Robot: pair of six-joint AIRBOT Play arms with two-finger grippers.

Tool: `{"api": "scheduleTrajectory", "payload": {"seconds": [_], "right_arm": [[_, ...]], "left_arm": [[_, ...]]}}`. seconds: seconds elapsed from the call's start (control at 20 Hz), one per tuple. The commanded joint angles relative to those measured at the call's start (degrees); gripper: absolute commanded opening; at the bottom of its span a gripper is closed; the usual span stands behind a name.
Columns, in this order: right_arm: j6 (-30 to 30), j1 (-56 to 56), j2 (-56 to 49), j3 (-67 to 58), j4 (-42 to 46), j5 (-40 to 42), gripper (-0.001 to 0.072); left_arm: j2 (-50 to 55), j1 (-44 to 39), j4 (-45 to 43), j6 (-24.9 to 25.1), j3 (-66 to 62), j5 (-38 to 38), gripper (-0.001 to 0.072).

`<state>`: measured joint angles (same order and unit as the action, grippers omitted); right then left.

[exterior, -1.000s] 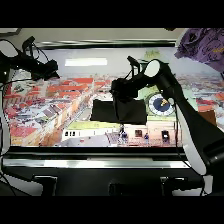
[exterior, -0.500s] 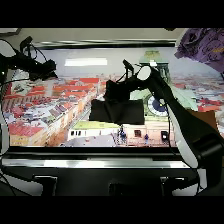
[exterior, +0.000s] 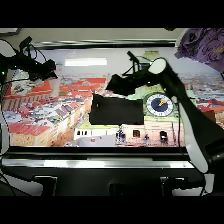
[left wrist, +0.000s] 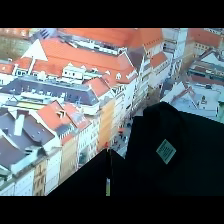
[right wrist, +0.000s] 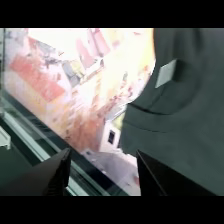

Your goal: Fold the clothes and pants, and hang the long-sleeved shirts on hangers.

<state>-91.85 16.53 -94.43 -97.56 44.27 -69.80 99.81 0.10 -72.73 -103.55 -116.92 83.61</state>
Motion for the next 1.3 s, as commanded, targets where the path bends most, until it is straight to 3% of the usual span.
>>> {"api": "scheduleTrajectory", "payload": {"seconds": [0.0, 0.15, 0.25, 0.45, 0.8, 1.05, 1.15, 1.25], "right_arm": [[3.39, -9.14, 2.03, 0.0, 6.67, -6.91, 0.0491], [6.82, -20.37, 2.01, 6.75, 6.78, -8.04, 0.049], [10.05, -26.4, 1.99, 16.5, 1.2, -6.25, 0.0489], [17.42, -29.49, 1.64, 30.84, -5.31, -0.02, 0.0488], [24.0, -29.42, -6.99, 32.63, -16.06, 1.62, 0.0482], [24.85, -25.75, -8.96, 32.63, -16.61, 4.28, 0.0476], [24.87, -23.78, -9.07, 32.61, -16.65, 5.77, 0.0352], [26.23, -22.69, -9.01, 32.44, -17.42, 5.44, 0.0148]], "left_arm": [[-0.04, 0.04, 0.02, -0.02, -0.04, -0.04, 0.0021], [-0.04, 0.07, 0.02, 0.0, -0.04, -0.04, 0.0022], [-0.04, 0.04, 0.02, 0.0, -0.02, -0.04, 0.0022], [-0.02, 0.04, 0.02, 0.0, -0.02, -0.07, 0.0022], [0.02, 0.04, 0.04, 0.0, -0.02, -0.07, 0.0022], [0.37, -0.26, 0.04, 0.0, 0.13, -0.07, 0.0022], [0.52, -0.48, 0.04, 0.0, 0.26, -0.07, 0.0022], [0.55, -0.61, 0.04, 0.0, 0.26, -0.07, 0.0022]]}}
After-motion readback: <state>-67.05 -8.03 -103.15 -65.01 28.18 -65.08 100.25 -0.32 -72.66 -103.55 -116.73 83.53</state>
